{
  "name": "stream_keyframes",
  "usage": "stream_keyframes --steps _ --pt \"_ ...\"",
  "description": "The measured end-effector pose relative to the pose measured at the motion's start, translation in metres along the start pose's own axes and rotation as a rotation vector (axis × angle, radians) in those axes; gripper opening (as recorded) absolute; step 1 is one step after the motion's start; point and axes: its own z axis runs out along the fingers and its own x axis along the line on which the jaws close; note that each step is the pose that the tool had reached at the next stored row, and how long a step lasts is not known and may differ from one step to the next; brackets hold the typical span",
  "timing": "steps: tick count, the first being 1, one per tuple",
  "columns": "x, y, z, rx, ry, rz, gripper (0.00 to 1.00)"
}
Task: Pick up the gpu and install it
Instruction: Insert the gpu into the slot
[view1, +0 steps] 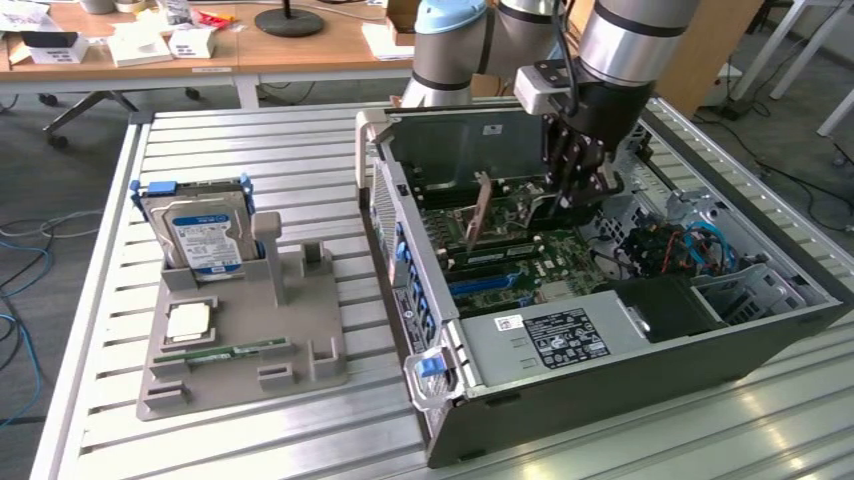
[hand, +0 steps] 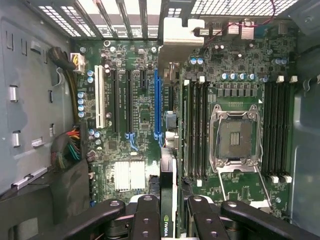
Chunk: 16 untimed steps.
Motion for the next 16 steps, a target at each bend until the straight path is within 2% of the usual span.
stream_keyframes --steps 9,12,16 --pt "0.0003 0.0001 0.0052 -0.0001 0.0002 0.0 0.26" --pt "0.0004 0.0056 0.0052 0.0001 0.0 0.0 0.26" --pt "0.0004 0.0062 0.0052 0.0001 0.0001 0.0 0.26"
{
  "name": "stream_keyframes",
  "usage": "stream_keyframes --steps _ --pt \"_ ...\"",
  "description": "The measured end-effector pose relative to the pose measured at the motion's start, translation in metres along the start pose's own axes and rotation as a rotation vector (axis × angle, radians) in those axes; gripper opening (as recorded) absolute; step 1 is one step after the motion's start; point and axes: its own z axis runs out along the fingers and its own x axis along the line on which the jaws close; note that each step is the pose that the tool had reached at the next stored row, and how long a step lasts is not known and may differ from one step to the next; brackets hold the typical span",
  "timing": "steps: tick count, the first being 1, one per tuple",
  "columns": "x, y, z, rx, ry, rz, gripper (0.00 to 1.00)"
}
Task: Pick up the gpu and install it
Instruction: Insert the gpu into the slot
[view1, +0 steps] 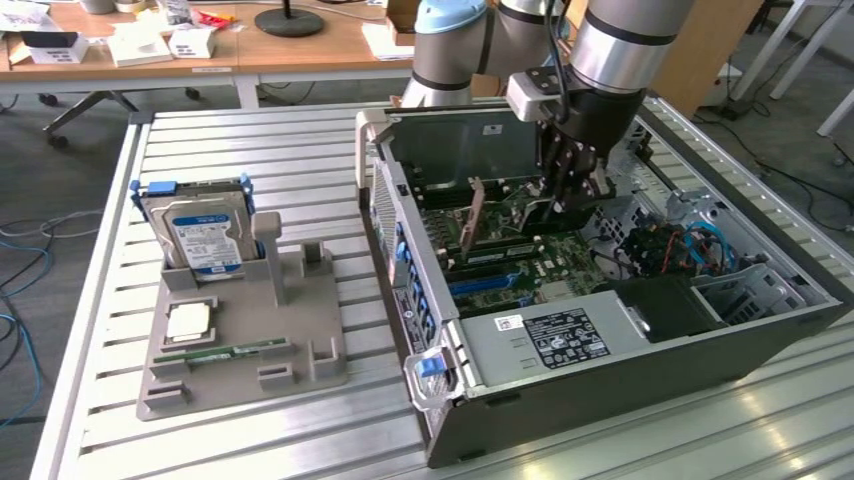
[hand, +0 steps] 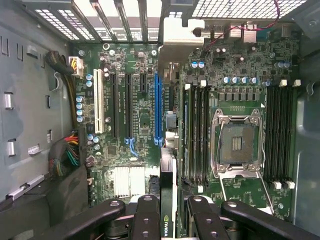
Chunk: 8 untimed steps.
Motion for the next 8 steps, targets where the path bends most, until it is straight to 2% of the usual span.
stream_keyframes --steps 8 --pt "0.0057 -0.0001 -0.0002 0.0 0.0 0.0 0.26"
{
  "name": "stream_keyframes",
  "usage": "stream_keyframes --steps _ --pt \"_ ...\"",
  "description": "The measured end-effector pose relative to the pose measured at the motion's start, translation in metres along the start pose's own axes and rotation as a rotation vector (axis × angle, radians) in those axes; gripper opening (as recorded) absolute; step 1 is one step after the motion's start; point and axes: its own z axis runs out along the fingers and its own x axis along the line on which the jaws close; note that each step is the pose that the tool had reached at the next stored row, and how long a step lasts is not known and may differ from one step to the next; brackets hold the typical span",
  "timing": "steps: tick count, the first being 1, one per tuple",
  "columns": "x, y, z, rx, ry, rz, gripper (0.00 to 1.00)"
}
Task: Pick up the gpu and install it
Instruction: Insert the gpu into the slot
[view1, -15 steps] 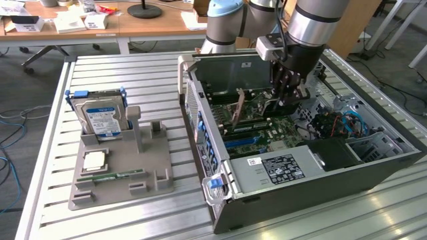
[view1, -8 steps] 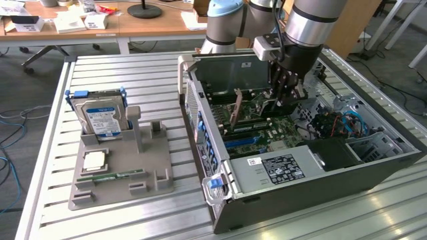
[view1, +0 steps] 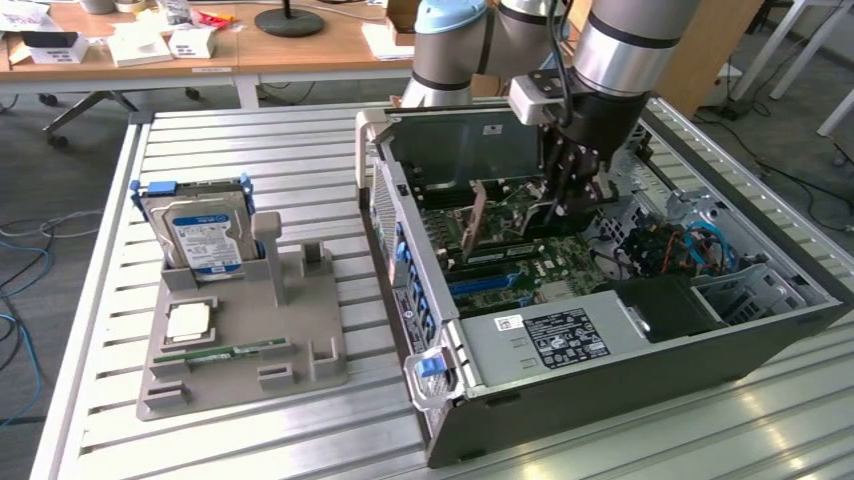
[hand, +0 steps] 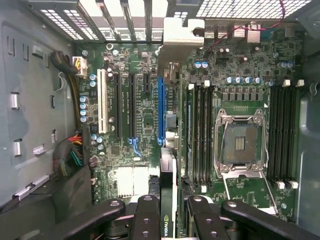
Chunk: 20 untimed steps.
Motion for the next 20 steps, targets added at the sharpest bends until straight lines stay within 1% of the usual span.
stream_keyframes --steps 4,14,20 --pt "0.0 0.0 0.0009 0.0 -0.0001 0.0 0.26" --pt "0.001 0.0002 0.0109 0.0001 0.0001 0.0 0.26" --pt "0.001 0.0003 0.0148 0.0001 0.0002 0.0 0.26"
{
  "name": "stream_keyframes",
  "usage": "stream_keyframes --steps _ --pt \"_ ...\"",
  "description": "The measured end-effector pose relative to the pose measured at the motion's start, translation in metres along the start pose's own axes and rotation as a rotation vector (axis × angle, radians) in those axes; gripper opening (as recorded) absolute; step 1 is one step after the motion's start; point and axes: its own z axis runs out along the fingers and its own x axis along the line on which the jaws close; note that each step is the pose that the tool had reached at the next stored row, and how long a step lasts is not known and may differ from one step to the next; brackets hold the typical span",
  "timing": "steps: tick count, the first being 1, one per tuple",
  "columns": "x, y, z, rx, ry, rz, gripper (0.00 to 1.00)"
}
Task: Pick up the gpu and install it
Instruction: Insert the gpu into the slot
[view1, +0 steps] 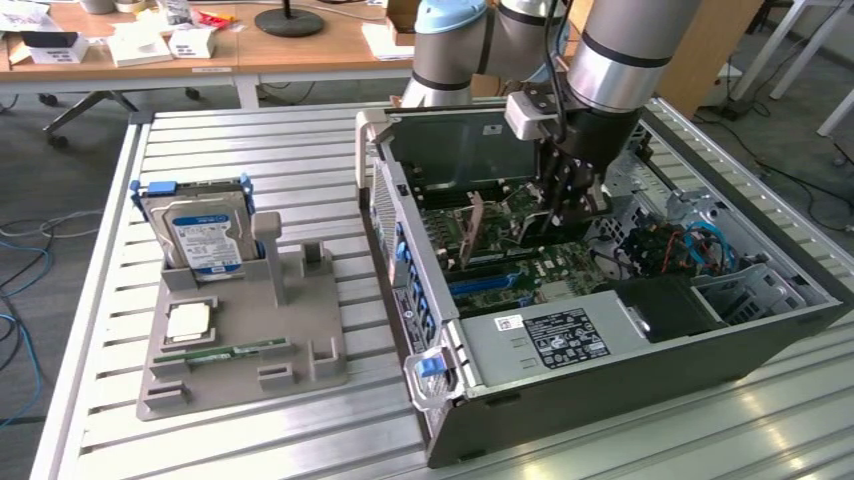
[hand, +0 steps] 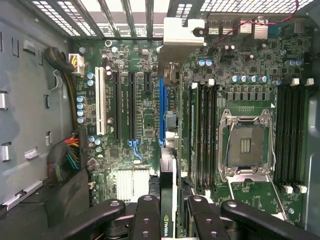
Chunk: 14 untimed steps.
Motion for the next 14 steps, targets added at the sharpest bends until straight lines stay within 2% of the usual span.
stream_keyframes --steps 14 --pt "0.0003 0.0061 0.0023 0.0 -0.0002 0.0 0.26"
